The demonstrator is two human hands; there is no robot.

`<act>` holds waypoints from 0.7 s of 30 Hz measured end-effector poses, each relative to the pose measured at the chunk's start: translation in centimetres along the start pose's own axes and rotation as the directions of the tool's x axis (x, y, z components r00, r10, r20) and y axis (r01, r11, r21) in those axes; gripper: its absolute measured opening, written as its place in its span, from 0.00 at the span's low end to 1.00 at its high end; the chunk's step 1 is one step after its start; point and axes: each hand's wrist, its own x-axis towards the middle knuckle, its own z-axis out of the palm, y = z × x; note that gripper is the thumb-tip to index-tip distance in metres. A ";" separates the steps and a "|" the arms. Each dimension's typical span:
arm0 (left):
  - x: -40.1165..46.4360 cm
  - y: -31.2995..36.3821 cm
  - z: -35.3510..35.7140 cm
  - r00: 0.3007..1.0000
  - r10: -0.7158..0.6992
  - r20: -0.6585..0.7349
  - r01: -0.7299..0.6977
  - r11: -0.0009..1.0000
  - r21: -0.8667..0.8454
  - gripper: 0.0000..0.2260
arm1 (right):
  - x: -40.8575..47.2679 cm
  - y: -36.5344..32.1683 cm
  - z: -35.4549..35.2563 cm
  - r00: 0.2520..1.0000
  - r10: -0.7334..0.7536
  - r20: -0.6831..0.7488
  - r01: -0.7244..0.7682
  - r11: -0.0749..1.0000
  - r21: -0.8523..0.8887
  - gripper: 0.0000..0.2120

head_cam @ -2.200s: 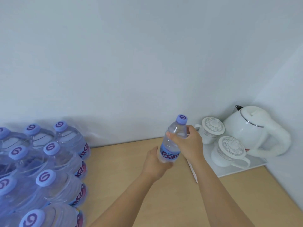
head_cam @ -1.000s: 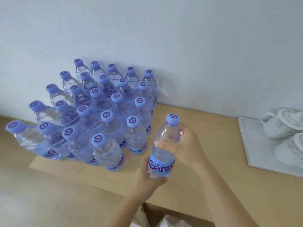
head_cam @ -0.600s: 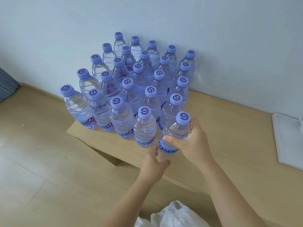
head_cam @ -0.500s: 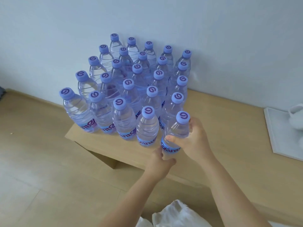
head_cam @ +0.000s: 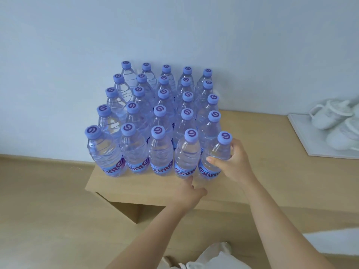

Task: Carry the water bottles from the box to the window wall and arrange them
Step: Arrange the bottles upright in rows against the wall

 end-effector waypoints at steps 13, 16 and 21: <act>-3.8 0.7 -3.1 0.955 0.292 -0.059 -0.244 0.878 0.412 0.23 | -0.2 -0.4 0.8 0.998 0.033 0.045 -0.034 0.999 0.039 0.27; -5.3 3.6 -5.9 0.733 0.650 -0.200 -0.405 0.654 0.639 0.17 | -0.1 -1.3 0.6 0.998 -0.036 0.052 0.038 0.999 -0.026 0.27; -3.9 9.3 -8.9 0.713 0.673 -0.198 -0.334 0.574 0.748 0.26 | 0.1 -2.4 0.7 0.997 0.005 -0.073 -0.012 0.995 -0.103 0.23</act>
